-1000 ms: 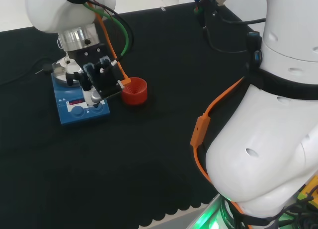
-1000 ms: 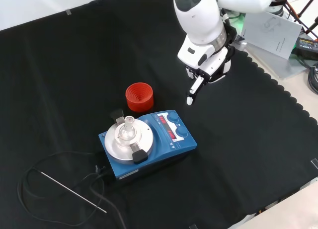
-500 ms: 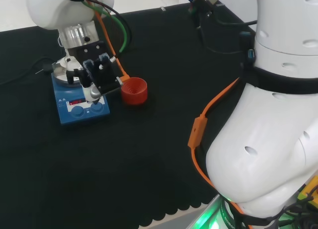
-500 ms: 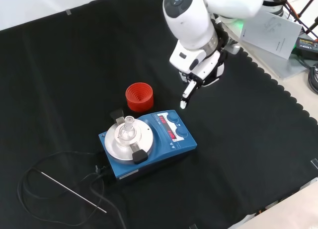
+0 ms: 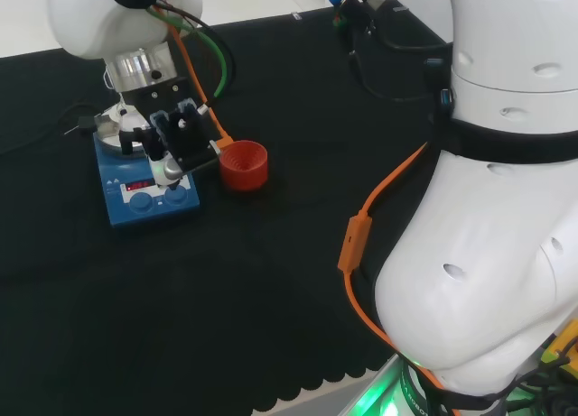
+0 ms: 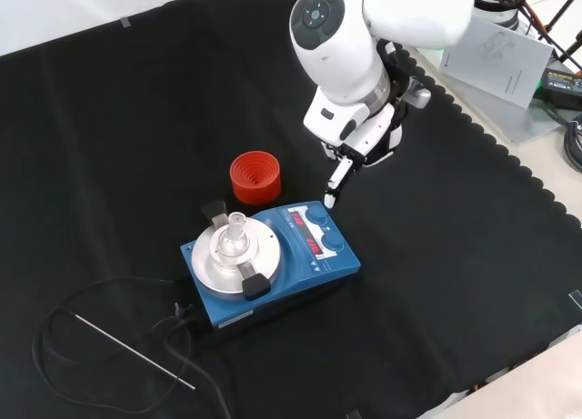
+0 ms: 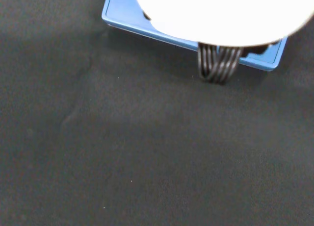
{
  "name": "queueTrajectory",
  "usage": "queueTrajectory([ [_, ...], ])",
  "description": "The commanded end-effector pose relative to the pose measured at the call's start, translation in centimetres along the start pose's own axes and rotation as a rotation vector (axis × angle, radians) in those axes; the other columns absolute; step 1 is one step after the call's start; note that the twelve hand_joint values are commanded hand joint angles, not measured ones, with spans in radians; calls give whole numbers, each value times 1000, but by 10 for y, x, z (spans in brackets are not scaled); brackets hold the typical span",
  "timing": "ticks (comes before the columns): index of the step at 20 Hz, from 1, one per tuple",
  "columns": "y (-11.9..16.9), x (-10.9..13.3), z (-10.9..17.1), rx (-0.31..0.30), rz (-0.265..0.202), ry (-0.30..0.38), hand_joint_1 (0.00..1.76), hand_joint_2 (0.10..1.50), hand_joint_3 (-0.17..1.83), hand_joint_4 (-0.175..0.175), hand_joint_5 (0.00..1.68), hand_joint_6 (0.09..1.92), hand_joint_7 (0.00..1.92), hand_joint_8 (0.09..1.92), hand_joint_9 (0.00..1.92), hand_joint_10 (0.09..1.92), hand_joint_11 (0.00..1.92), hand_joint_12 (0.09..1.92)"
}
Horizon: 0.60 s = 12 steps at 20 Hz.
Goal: Turn on the heater.
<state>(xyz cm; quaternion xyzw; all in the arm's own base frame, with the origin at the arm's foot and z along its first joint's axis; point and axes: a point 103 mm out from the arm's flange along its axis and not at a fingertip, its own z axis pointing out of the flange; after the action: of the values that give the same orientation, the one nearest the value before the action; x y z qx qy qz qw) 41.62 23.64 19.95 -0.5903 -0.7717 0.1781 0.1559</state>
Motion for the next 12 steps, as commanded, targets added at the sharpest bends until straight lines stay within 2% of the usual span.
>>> queueTrajectory([
  [1,-7,7,10,8,1,-11,1552,426,1339,-72,240,496,1551,1788,1649,1592,1365,1362],
  [12,-15,14,20,28,-1,-28,1552,426,1342,-71,235,507,1550,1791,1653,1594,1368,1367],
])
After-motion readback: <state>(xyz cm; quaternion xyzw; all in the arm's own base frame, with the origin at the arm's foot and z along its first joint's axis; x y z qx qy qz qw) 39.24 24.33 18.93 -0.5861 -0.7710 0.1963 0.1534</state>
